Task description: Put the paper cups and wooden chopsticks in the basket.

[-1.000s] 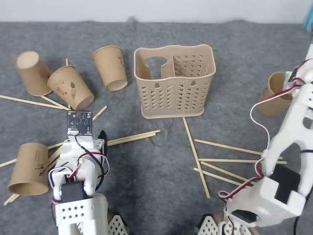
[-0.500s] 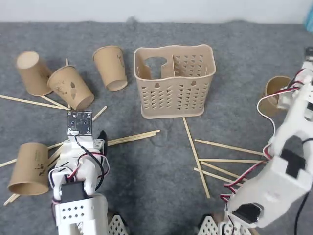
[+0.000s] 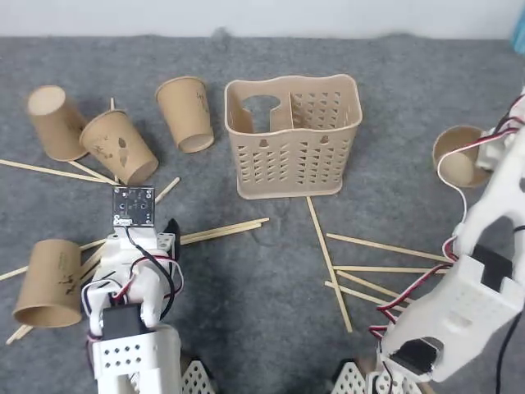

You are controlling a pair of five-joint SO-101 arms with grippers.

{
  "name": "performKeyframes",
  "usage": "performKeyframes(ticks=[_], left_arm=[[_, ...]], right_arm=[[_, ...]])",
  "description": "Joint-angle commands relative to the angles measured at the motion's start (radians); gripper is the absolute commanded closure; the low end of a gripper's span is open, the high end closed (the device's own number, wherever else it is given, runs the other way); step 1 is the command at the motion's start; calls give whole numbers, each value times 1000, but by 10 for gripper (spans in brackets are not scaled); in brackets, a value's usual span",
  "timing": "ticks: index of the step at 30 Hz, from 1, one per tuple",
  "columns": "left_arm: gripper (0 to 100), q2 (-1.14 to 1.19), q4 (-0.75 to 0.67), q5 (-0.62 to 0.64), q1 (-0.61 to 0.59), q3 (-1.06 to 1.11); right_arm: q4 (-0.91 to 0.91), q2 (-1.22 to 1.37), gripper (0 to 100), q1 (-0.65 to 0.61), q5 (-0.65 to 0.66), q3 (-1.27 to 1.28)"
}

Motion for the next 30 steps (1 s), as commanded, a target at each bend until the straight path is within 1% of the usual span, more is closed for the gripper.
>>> performKeyframes(ticks=[1, 6, 9, 12, 16, 20, 23, 27, 30], left_arm=[[826, -12, -25, -14, -9, -4], [826, -12, -25, -14, -11, -4], [826, -12, -25, -14, -11, -2], [826, -12, -25, -14, -11, -2], [826, -12, -25, -14, -11, -2], [826, -12, -25, -14, -11, -2], [826, -12, -25, -14, -11, -2], [826, -12, -25, -14, -8, -2], [826, -12, -25, -14, -6, -2]], right_arm=[[130, -59, 992, 8, -72, -195], [288, -59, 992, -39, -160, -457], [305, -61, 992, -91, -229, -620], [306, -61, 992, -170, -276, -756], [308, -88, 992, -311, -282, -856], [309, -160, 992, -463, -279, -852], [309, -231, 992, -545, -279, -790], [309, -364, 992, -644, -275, -594], [308, -453, 992, -723, -203, -431]])
